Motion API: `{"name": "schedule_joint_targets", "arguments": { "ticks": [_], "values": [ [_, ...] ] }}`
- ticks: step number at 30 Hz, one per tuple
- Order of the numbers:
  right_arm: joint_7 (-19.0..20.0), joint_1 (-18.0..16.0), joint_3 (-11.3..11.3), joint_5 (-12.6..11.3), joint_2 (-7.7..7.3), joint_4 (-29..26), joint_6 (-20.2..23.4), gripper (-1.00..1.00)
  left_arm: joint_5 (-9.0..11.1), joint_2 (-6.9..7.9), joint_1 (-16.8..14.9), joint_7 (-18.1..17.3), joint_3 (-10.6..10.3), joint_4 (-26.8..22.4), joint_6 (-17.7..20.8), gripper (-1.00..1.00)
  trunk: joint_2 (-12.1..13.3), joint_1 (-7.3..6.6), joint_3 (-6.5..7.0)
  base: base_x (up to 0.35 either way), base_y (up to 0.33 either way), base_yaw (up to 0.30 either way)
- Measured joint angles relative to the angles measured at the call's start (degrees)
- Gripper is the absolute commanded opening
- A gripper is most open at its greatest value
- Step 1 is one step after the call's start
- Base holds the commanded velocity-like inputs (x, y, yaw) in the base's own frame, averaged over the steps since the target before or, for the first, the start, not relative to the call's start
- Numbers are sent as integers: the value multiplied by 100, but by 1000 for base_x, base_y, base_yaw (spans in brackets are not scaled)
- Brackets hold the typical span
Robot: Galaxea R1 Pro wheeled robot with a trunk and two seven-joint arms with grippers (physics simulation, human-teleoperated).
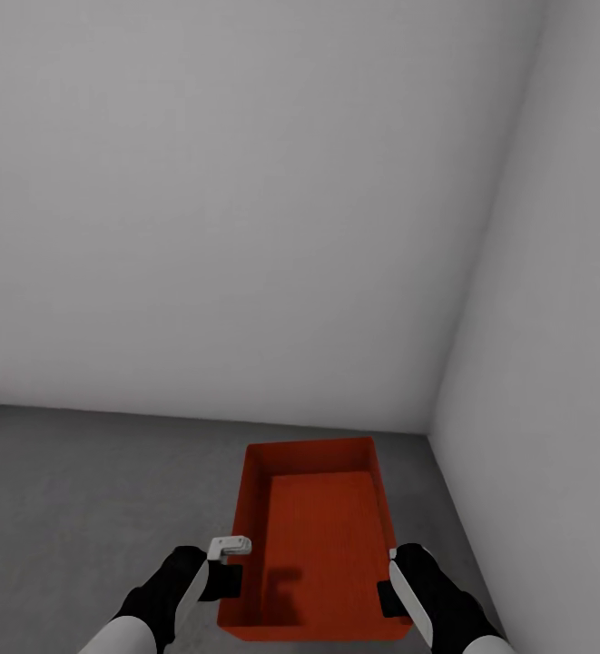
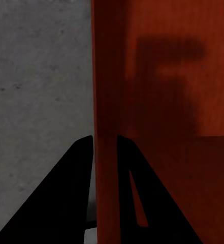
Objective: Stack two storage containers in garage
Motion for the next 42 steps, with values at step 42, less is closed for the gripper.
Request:
{"name": "schedule_joint_targets", "arguments": {
  "ticks": [42],
  "values": [
    [0, -1, 1, 0, 1, 2, -2, -100, 1, 1, 1, 1, -1, -5, 2, -100, 0, 2, 7, 195, 0, -19]
  ]
}}
